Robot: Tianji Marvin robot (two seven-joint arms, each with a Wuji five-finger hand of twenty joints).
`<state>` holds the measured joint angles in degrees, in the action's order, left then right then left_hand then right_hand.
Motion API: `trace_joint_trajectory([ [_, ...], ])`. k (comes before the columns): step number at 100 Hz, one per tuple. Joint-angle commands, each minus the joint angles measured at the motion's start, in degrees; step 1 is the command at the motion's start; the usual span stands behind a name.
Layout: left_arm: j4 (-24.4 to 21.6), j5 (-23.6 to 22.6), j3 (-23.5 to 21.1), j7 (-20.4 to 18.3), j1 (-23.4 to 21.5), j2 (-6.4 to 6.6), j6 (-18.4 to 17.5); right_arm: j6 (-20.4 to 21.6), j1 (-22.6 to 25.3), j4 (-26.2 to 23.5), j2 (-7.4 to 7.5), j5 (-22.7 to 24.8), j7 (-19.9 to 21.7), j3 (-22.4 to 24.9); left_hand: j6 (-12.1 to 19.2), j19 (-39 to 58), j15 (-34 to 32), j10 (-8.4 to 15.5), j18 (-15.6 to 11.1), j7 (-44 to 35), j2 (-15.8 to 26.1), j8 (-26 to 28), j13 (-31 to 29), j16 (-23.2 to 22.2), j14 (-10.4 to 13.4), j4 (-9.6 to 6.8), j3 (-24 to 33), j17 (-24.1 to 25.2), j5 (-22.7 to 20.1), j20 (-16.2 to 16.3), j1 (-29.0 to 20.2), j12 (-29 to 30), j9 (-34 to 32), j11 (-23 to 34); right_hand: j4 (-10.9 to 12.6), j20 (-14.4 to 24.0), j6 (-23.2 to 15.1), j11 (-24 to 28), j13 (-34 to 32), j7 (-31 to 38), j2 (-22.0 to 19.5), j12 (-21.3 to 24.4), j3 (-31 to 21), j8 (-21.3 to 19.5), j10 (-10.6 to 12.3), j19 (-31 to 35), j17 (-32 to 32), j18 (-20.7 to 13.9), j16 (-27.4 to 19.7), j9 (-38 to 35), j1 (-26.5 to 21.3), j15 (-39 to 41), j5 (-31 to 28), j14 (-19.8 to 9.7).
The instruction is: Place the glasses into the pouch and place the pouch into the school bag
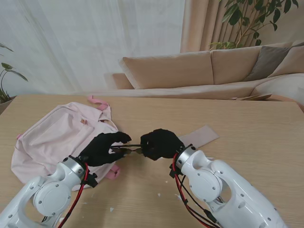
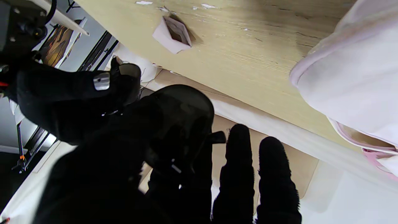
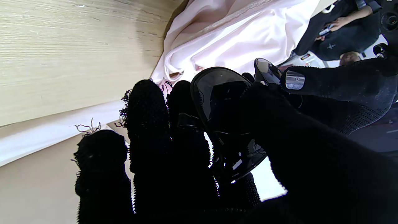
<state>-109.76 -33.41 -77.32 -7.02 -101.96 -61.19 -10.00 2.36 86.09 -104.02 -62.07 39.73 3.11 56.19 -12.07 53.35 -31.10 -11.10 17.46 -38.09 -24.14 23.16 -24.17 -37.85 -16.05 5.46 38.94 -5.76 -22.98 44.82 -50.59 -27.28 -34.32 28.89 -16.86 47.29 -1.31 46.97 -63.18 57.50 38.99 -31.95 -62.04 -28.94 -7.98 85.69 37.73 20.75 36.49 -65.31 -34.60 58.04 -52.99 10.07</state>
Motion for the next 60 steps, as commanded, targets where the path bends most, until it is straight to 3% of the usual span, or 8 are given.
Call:
trace_joint_trajectory([
  [1,-0.3,1.3,0.3,-0.1,-0.5,-0.63,0.6,0.0,0.1,0.1,-0.28,0.0,0.8,-0.3,-0.4,4.0,-2.9,-0.9,1.3,-3.0,2.8,0.1,-2.7,-1.5,-0.9,0.51,-4.7,-1.1,-2.4,-0.7,-5.8,-4.4,-4.1,0.9,0.3,-0.5,-3.5,1.3,-0.7,2.2,-1.8,-0.6,-4.3,-1.1,0.4,1.8,0.0,0.1,1.0,-2.2,-2.4,1.2,-2.0,-1.7],
  [6,-0.4,1.9,0.4,0.0,-0.6,-0.7,0.8,0.0,0.0,0.2,-0.27,0.0,0.8,-0.4,-0.3,6.2,-4.6,-1.3,2.1,-4.9,3.2,-0.4,-4.4,-1.9,-1.5,1.08,-8.9,-1.9,-3.9,-1.0,-9.7,-7.7,-7.4,-0.2,0.3,-0.5,-3.5,1.3,-0.6,2.2,-1.9,-0.6,-4.2,-1.1,0.5,1.8,0.0,0.1,1.0,-2.2,-2.4,1.2,-2.0,-1.8],
  [12,-0.5,2.4,0.3,-0.2,-0.6,-0.7,1.0,0.0,-0.1,0.3,-0.25,0.2,0.8,-0.4,0.2,8.9,-6.8,-1.7,2.9,-8.6,6.2,-1.5,-6.7,-2.4,-2.3,-0.64,-19.2,-3.3,-5.7,-1.5,-17.5,-11.1,-12.1,-2.2,0.3,-0.5,-3.5,1.2,-0.5,2.1,-2.1,-0.6,-4.0,-1.1,0.5,1.8,0.0,0.0,1.0,-2.0,-2.4,1.1,-1.8,-1.8],
  [19,-0.6,2.8,0.4,-0.1,-0.7,-0.77,1.3,-0.1,-0.2,0.3,-0.22,0.6,0.8,-0.5,0.5,11.3,-9.0,-2.0,3.8,-10.5,9.0,-1.4,-8.7,-3.2,-3.0,-1.62,-24.2,-4.4,-7.9,-1.4,-22.1,-12.3,-15.1,-1.6,0.3,-0.5,-3.4,1.0,-0.2,1.8,-2.4,-0.3,-3.2,-0.8,0.7,1.7,-0.4,-0.3,1.0,-1.7,-2.4,1.0,-1.6,-1.8],
  [41,-0.9,3.5,0.2,-0.2,-0.9,-0.82,1.7,0.0,-0.4,0.6,-0.31,-0.2,0.8,-0.6,2.2,17.4,-18.2,-2.9,4.3,-17.8,11.5,4.0,-12.1,-8.1,-3.4,-1.59,-22.0,-6.7,-8.9,0.0,-23.4,-16.8,-16.9,8.6,1.6,-0.7,-2.5,-3.3,3.8,-0.5,-5.0,4.3,3.6,6.8,1.9,0.0,-4.4,-0.8,-0.8,1.3,-2.9,-3.9,0.3,-1.0],
  [51,-0.9,4.0,0.0,-0.1,-1.0,-0.88,1.6,0.4,-0.3,0.4,-0.21,-0.4,1.2,-0.3,2.8,19.0,-20.6,-3.2,4.7,-19.3,11.6,6.5,-13.0,-9.6,-3.4,-1.59,-21.5,-7.5,-8.8,0.3,-23.4,-18.1,-16.9,11.4,1.5,-0.9,-0.8,-6.9,7.8,-4.6,-4.3,6.9,5.8,12.5,2.1,-2.6,-8.0,-1.3,-2.9,5.9,2.3,-9.5,4.7,-0.8],
  [56,-0.8,4.3,-0.1,0.3,-1.0,-0.97,1.4,0.6,-0.1,0.2,-0.15,-0.4,1.4,-0.1,3.1,19.4,-21.5,-3.1,4.8,-19.8,11.6,7.6,-13.2,-10.1,-3.4,-1.58,-21.2,-7.8,-8.8,0.4,-23.4,-18.7,-17.1,12.4,4.0,-0.5,0.4,-8.8,10.2,-14.8,-4.2,9.4,5.3,11.7,2.0,-4.3,-10.1,-1.6,-3.8,8.5,6.7,-12.8,5.1,-0.5],
  [60,-0.7,4.6,-0.1,0.6,-1.0,-1.04,1.2,0.7,0.0,0.0,-0.1,-0.4,1.6,0.2,3.1,19.6,-21.8,-3.0,4.9,-20.0,11.6,8.2,-13.2,-10.4,-3.5,-1.57,-21.0,-7.8,-8.8,0.4,-23.4,-19.0,-17.1,12.9,9.7,-0.2,1.4,-9.8,12.2,-24.2,-5.1,10.8,5.4,5.7,2.0,-5.4,-11.7,-1.9,-4.3,10.7,10.3,-14.7,5.5,-0.4],
])
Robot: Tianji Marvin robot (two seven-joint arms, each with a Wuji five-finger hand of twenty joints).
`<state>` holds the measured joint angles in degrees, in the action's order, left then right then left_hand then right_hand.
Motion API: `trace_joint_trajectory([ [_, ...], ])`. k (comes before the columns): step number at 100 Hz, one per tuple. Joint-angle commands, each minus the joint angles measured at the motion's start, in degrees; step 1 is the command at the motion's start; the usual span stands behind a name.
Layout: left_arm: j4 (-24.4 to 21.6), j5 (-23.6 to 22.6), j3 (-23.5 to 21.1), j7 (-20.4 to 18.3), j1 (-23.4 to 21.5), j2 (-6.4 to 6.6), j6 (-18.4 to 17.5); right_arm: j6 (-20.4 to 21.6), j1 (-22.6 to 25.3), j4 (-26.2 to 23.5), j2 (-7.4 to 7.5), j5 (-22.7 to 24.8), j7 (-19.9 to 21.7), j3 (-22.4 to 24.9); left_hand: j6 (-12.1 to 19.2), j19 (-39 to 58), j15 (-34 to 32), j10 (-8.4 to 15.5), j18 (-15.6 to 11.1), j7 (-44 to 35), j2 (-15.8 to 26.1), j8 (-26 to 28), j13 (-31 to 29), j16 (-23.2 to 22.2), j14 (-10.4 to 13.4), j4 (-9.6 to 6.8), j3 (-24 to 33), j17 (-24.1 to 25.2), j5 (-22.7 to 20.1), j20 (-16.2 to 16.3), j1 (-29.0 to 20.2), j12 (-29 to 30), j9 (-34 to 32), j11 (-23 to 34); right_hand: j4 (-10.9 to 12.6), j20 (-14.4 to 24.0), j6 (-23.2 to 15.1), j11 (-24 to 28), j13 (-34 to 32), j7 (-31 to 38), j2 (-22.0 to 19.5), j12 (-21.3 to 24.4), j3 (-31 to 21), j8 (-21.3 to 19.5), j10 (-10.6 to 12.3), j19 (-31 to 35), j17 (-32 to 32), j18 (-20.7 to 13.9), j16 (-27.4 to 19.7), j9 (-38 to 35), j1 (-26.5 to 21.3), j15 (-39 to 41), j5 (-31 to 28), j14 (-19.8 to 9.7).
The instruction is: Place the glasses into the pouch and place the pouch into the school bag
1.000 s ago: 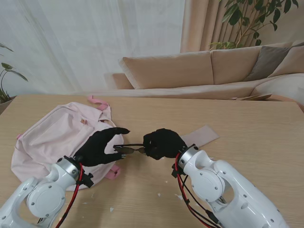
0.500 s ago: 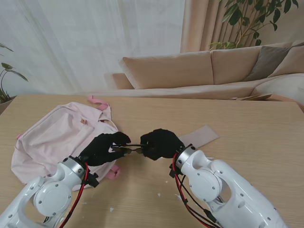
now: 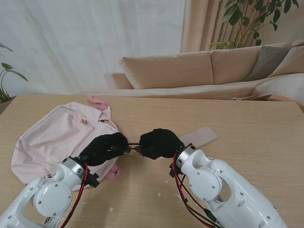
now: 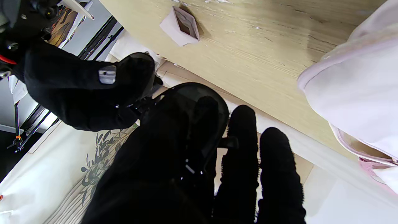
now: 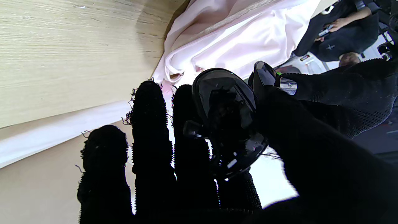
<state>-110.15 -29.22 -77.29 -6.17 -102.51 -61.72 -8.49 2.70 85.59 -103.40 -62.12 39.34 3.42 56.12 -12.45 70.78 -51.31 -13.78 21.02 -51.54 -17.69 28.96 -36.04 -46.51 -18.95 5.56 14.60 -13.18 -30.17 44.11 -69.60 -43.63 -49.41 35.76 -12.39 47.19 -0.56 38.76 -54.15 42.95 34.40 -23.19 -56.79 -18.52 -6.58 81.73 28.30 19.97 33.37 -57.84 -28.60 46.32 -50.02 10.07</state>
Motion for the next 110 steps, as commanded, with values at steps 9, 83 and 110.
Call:
trace_joint_trajectory([
  [9,-0.2,0.8,-0.4,0.1,-0.5,-0.61,-0.5,0.9,1.1,-1.3,0.09,0.1,1.7,1.0,3.6,2.3,-1.9,-0.4,1.6,-6.7,5.0,3.0,-1.6,-2.0,-0.6,-1.68,3.7,-0.4,-1.8,1.2,-4.4,-2.9,-2.1,6.4,6.0,-0.5,1.5,-5.1,8.8,-17.6,-0.3,4.6,2.6,-2.7,0.1,-4.6,-6.9,-1.6,-3.6,9.6,7.9,-8.9,9.9,0.2],
  [83,1.0,2.3,-1.8,1.7,-0.3,-1.09,-0.9,0.2,15.9,-9.6,0.23,7.2,-0.4,20.3,4.3,2.8,-3.1,-0.4,1.4,-6.7,4.7,6.8,-1.8,-3.2,-0.6,-1.53,4.6,-0.5,-1.9,1.2,-4.4,-4.4,-2.3,7.4,9.5,-7.5,-4.8,-12.2,28.0,-18.8,-5.9,7.6,8.8,2.3,5.4,-26.2,-23.3,-3.4,-12.3,30.7,4.2,-26.7,26.0,-2.8],
  [110,0.5,2.3,-1.6,1.7,-0.4,-1.13,0.3,3.1,13.7,-3.0,1.36,13.9,2.8,24.7,4.4,2.9,-3.3,-0.4,1.5,-6.5,4.7,7.1,-1.9,-3.5,-0.8,-1.51,4.7,-0.5,-2.0,1.3,-4.4,-4.5,-2.3,7.5,11.1,-11.8,-9.1,-14.1,32.6,-18.5,-4.0,8.5,2.7,1.7,10.4,-33.9,-26.7,-7.4,-15.2,35.9,2.1,-30.3,29.9,-7.1],
])
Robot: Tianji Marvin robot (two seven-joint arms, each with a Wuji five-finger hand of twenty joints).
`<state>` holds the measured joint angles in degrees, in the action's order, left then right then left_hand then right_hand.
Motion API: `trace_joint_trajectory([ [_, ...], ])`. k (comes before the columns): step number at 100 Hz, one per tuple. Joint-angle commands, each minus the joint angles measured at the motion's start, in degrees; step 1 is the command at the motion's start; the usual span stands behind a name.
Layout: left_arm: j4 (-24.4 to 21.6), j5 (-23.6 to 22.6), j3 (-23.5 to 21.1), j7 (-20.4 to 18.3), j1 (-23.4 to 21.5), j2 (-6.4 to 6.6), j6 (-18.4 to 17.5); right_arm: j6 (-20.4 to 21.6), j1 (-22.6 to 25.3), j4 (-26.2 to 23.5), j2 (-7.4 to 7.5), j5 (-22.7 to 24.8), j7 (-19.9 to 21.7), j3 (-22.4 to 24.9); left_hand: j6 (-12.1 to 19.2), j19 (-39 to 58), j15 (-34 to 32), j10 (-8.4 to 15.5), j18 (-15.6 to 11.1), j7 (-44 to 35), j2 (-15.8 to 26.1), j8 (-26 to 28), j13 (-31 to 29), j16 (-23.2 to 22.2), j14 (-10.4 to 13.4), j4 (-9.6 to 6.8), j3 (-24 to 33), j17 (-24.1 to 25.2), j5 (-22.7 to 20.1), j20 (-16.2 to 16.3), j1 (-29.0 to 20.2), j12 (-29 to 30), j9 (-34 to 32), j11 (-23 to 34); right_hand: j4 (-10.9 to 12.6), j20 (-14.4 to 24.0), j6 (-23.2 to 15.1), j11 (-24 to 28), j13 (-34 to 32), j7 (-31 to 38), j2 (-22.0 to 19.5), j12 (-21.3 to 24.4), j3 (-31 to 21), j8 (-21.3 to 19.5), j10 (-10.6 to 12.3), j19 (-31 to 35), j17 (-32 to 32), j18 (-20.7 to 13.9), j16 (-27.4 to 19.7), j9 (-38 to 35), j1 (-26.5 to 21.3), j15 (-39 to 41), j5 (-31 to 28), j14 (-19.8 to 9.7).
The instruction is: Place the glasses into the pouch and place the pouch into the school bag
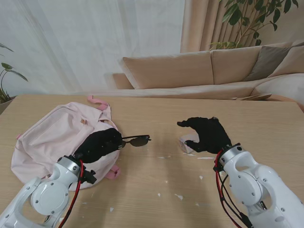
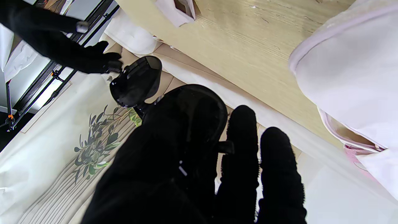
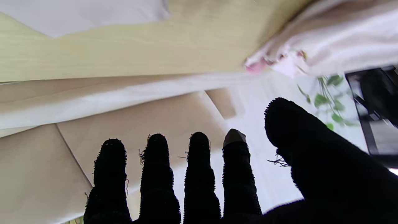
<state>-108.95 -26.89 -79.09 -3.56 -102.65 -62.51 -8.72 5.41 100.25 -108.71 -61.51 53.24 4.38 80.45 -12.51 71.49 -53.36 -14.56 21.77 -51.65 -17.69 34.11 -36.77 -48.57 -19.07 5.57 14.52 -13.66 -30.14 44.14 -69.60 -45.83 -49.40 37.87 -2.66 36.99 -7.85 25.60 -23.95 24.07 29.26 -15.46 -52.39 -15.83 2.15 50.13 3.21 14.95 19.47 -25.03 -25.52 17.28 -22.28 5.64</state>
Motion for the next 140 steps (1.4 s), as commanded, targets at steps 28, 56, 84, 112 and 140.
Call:
trace_joint_trajectory([
  [28,-1.1,-0.2,1.5,-1.1,0.5,-0.3,1.7,4.3,-8.8,12.5,2.13,2.0,6.3,-2.5,4.4,2.4,-1.3,0.2,0.7,-6.3,4.8,2.2,-1.2,-1.6,-0.7,-1.51,4.7,0.0,-2.0,1.3,-4.4,-2.4,-2.3,5.5,1.2,-7.7,-3.4,-0.7,5.2,0.1,1.7,0.8,-2.3,-1.2,3.1,-7.6,-3.7,-6.2,-3.5,6.7,0.1,-2.6,5.8,-4.9],
  [56,-1.0,0.1,1.9,-2.0,1.3,-0.12,1.0,5.5,-15.6,20.1,3.21,7.2,8.1,-6.6,4.4,2.5,-1.4,0.2,0.8,-6.3,4.8,2.3,-1.2,-1.8,-0.7,-1.5,4.7,-0.1,-2.1,1.3,-4.4,-2.4,-2.3,5.6,0.3,-9.9,-3.1,-0.1,6.3,-0.1,4.5,0.8,-3.3,-2.4,3.8,-7.6,-3.8,-6.8,-4.5,8.8,1.1,-2.6,9.6,-5.6],
  [84,-1.7,-0.8,3.1,-1.8,2.2,-0.2,3.6,9.4,-19.2,26.2,3.9,10.2,5.9,-9.6,4.5,2.5,-1.4,0.3,0.7,-6.4,4.7,2.4,-1.2,-1.8,-0.7,-1.46,4.7,0.0,-2.1,1.3,-4.4,-2.4,-2.4,5.6,0.1,-10.4,-3.1,0.1,5.2,0.0,3.3,0.8,-2.7,-3.5,3.2,-6.4,-3.0,-6.2,-4.8,7.4,3.2,-2.2,9.1,-5.8],
  [112,-2.1,-1.7,3.9,-2.2,2.7,-0.12,5.6,11.8,-20.6,30.8,4.4,10.3,5.4,-9.5,4.6,2.5,-1.3,0.4,0.7,-6.4,4.7,2.5,-1.2,-1.8,-0.5,-1.43,4.8,0.0,-2.1,1.2,-4.4,-2.5,-2.4,5.7,0.3,-11.3,-3.2,-2.1,6.5,-1.6,4.4,1.8,-3.3,-4.0,3.6,-6.0,-3.5,-6.1,-5.8,7.9,2.5,-3.4,9.8,-5.9],
  [140,-2.3,-1.8,3.7,-1.3,2.4,-0.3,5.5,12.7,-24.1,33.4,4.54,7.2,8.0,-12.9,4.7,2.5,-1.3,0.5,0.7,-6.5,4.7,2.7,-1.3,-1.9,-0.4,-1.43,5.0,0.0,-2.1,1.2,-4.4,-2.6,-2.4,5.7,-0.9,-11.3,0.0,-9.5,13.1,-21.5,5.2,5.3,4.6,-8.3,1.3,-6.8,-5.2,-5.2,-8.7,14.5,5.9,-5.8,15.2,-3.8],
])
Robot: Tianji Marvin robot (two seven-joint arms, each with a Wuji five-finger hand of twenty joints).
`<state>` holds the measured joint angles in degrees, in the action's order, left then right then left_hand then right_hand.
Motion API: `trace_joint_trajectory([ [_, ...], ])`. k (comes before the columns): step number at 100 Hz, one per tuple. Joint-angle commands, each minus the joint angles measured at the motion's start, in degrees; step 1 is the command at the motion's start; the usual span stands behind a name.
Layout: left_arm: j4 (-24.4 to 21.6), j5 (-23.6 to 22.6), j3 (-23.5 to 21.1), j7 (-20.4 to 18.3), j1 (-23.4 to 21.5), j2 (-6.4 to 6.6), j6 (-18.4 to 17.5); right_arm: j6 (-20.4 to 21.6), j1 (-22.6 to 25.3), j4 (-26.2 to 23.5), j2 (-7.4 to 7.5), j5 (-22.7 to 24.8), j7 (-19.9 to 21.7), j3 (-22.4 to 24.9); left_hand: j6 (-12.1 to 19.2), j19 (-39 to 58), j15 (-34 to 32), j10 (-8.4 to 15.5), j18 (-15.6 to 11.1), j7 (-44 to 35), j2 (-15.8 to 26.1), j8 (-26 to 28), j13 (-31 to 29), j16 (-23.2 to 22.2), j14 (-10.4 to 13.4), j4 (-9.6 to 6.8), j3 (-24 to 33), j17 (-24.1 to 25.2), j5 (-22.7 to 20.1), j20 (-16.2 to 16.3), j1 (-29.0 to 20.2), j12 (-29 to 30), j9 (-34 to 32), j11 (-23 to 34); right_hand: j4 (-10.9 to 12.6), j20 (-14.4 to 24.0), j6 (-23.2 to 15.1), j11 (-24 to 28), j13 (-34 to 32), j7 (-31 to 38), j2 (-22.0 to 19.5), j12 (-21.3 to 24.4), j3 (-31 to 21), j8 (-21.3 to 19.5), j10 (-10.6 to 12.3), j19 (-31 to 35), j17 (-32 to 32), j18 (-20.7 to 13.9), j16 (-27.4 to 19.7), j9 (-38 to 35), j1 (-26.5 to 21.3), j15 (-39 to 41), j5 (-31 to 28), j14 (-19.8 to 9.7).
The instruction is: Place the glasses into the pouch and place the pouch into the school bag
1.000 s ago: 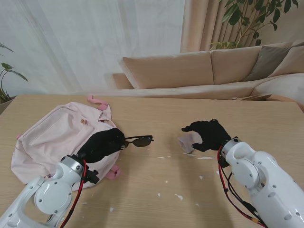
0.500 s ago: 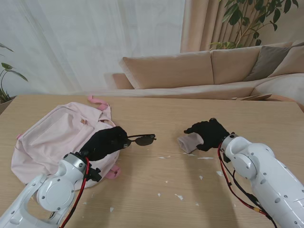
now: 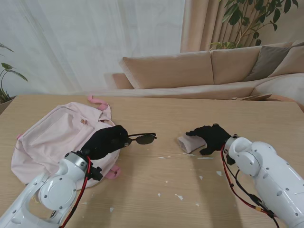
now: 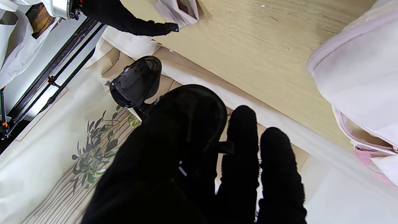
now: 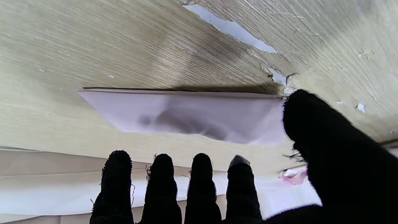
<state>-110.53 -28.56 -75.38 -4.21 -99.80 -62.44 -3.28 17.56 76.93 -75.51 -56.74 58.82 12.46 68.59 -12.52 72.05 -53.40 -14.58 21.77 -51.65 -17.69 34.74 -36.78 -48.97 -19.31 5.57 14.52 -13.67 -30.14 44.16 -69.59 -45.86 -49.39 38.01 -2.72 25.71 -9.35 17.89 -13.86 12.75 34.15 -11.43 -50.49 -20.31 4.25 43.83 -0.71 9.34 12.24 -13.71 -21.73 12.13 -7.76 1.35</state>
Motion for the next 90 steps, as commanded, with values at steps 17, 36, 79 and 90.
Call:
trace_joint_trajectory([
  [17,-0.7,-0.1,0.0,-0.8,-0.4,-0.32,-0.2,-1.4,-3.7,2.9,-0.41,2.5,-3.1,-5.6,4.7,1.9,-1.3,0.5,0.7,-6.6,4.7,2.2,-1.3,-1.5,-0.2,-1.44,5.1,0.0,-2.2,1.2,-4.4,-2.6,-2.4,5.7,-0.5,0.4,4.3,-8.3,5.2,-15.3,-0.5,3.9,7.8,6.7,-2.5,-0.3,-1.4,0.4,-1.6,3.7,1.6,-0.2,-1.0,1.1],
  [36,-0.6,-0.1,-0.3,-1.0,-0.5,-0.27,-0.5,-3.2,-7.6,6.2,-0.48,1.4,-3.4,-10.4,4.7,1.9,-1.4,0.5,0.7,-6.7,4.7,2.4,-1.4,-1.6,-0.2,-1.41,5.2,0.0,-2.2,1.2,-4.4,-2.7,-2.5,5.8,-0.6,0.8,5.2,-6.9,5.0,-14.9,-0.3,3.3,9.2,7.1,-2.5,0.4,-1.2,0.5,-1.2,3.2,1.2,0.4,-1.2,0.4],
  [79,-1.0,-0.4,-1.5,-0.9,-1.5,-0.24,-1.5,-5.7,-15.3,15.5,-0.94,-2.9,-6.0,-21.2,4.9,1.9,-1.5,0.6,0.7,-6.8,4.7,2.8,-1.4,-1.8,-0.1,-1.36,5.2,0.0,-2.3,1.2,-4.4,-2.9,-2.5,5.9,-1.1,2.4,4.1,4.0,1.9,-1.6,1.0,-1.5,5.8,-18.2,-1.2,2.6,0.3,0.9,0.9,2.9,0.5,2.9,-2.2,0.4],
  [90,-1.0,-0.3,-1.7,-0.8,-1.6,-0.26,-1.8,-6.2,-15.0,15.9,-1.15,-3.0,-7.6,-21.2,4.9,1.9,-1.5,0.7,0.7,-6.8,4.7,2.8,-1.4,-1.8,0.0,-1.33,5.3,0.0,-2.2,1.2,-4.4,-2.9,-2.5,6.0,-1.7,2.7,3.7,10.8,-0.1,17.0,1.6,-4.0,3.5,-27.5,-1.1,3.7,1.3,1.3,2.0,2.9,0.9,4.3,-2.5,0.8],
])
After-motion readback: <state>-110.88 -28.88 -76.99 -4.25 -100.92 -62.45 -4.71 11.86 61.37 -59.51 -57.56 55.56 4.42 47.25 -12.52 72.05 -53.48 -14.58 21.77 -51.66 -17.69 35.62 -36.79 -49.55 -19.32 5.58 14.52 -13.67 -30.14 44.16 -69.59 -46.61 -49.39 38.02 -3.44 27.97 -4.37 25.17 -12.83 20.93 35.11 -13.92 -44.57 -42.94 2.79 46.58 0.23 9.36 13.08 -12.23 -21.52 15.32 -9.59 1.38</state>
